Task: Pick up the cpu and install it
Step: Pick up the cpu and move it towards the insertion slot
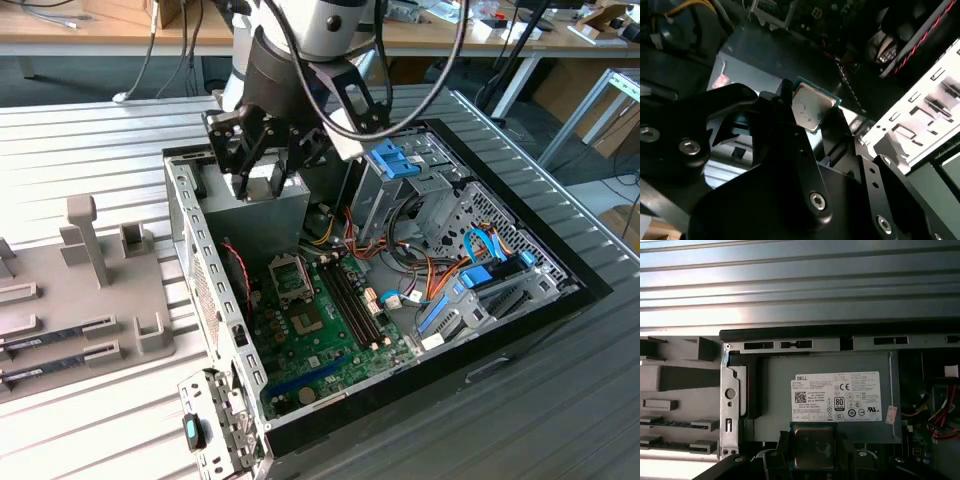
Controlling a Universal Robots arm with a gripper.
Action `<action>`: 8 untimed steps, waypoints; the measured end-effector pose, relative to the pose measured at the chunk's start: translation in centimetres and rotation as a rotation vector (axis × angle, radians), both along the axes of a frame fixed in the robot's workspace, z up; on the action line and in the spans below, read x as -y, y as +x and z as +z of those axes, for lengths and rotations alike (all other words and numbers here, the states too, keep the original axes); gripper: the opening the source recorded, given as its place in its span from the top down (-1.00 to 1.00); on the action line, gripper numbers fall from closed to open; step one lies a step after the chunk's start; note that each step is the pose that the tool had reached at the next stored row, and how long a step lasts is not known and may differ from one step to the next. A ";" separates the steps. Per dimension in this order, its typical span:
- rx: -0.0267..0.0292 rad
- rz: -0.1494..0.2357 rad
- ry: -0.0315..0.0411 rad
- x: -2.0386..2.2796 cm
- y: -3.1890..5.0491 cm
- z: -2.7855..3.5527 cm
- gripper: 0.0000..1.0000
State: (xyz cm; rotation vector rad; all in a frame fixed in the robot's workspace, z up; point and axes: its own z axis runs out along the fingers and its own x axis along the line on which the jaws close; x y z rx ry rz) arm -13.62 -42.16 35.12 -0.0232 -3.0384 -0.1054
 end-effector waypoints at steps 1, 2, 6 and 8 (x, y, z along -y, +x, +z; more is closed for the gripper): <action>-0.0007 0.000 0.0000 0.55 0.38 -0.11 0.05; -0.0015 0.000 -0.0002 1.21 0.79 -0.25 0.05; -0.0022 0.000 0.0000 3.27 1.81 -0.69 0.05; -0.0022 0.000 -0.0032 4.19 2.23 -0.86 0.05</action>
